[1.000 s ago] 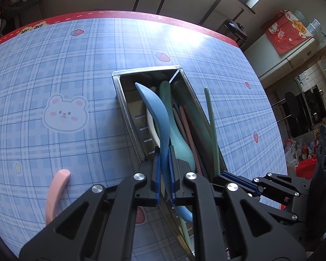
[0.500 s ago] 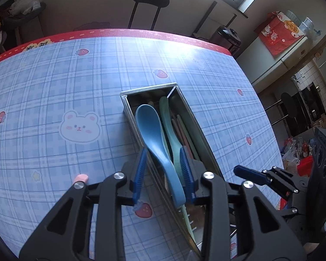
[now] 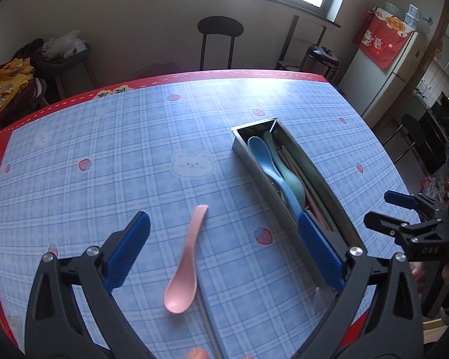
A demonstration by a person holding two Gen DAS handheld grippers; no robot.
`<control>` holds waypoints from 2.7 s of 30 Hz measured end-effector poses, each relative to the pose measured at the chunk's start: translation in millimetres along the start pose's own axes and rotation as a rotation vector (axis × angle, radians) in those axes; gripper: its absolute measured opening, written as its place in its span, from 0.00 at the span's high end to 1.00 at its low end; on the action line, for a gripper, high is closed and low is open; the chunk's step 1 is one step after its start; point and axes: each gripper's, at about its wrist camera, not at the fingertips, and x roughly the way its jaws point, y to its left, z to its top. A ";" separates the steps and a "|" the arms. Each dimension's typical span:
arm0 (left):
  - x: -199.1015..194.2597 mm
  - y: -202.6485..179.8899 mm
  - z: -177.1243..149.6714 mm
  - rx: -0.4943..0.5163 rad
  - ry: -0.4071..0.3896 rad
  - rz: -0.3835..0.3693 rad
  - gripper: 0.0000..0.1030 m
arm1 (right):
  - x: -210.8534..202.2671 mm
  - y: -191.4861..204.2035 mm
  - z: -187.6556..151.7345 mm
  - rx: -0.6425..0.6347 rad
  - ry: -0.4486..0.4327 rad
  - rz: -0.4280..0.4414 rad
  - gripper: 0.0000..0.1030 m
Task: Organize utensils
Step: 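Open both tools and lift them out of the caddy, then move both tools back over the remaining chopsticks and pink spoon, then grasp a beige chopstick with the left tool while the right tool grasps a blue chopstick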
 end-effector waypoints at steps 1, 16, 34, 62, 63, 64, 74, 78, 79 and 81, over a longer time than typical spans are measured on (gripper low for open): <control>-5.2 5.2 -7.6 -0.007 -0.003 0.012 0.05 | -0.4 2.4 -4.7 0.008 0.003 0.005 0.06; -58.0 92.2 -133.7 -0.127 -0.025 0.178 0.05 | 19.6 114.2 -65.4 -0.173 0.097 0.151 0.06; -50.5 135.0 -169.0 -0.220 0.009 0.139 0.05 | 89.1 188.8 -87.6 -0.252 0.214 0.074 0.57; -2.8 92.1 -157.6 -0.144 0.094 0.137 0.05 | 83.9 184.8 -96.1 -0.334 0.177 0.105 0.74; -2.7 92.3 -157.9 -0.148 0.094 0.135 0.05 | 84.3 185.4 -96.3 -0.340 0.178 0.104 0.73; -2.6 91.6 -158.1 -0.150 0.093 0.132 0.05 | 84.0 186.2 -96.9 -0.351 0.174 0.100 0.74; 12.5 56.2 -157.8 -0.039 0.115 0.096 0.05 | 78.1 159.1 -95.6 -0.281 0.168 0.065 0.84; 19.3 51.8 -155.5 -0.021 0.120 0.101 0.05 | 76.3 148.5 -96.6 -0.239 0.170 0.089 0.87; 21.0 51.4 -155.0 -0.015 0.121 0.112 0.05 | 75.5 145.9 -97.3 -0.230 0.170 0.095 0.87; 25.3 51.9 -153.5 -0.010 0.127 0.118 0.05 | 73.9 140.8 -98.5 -0.218 0.171 0.104 0.88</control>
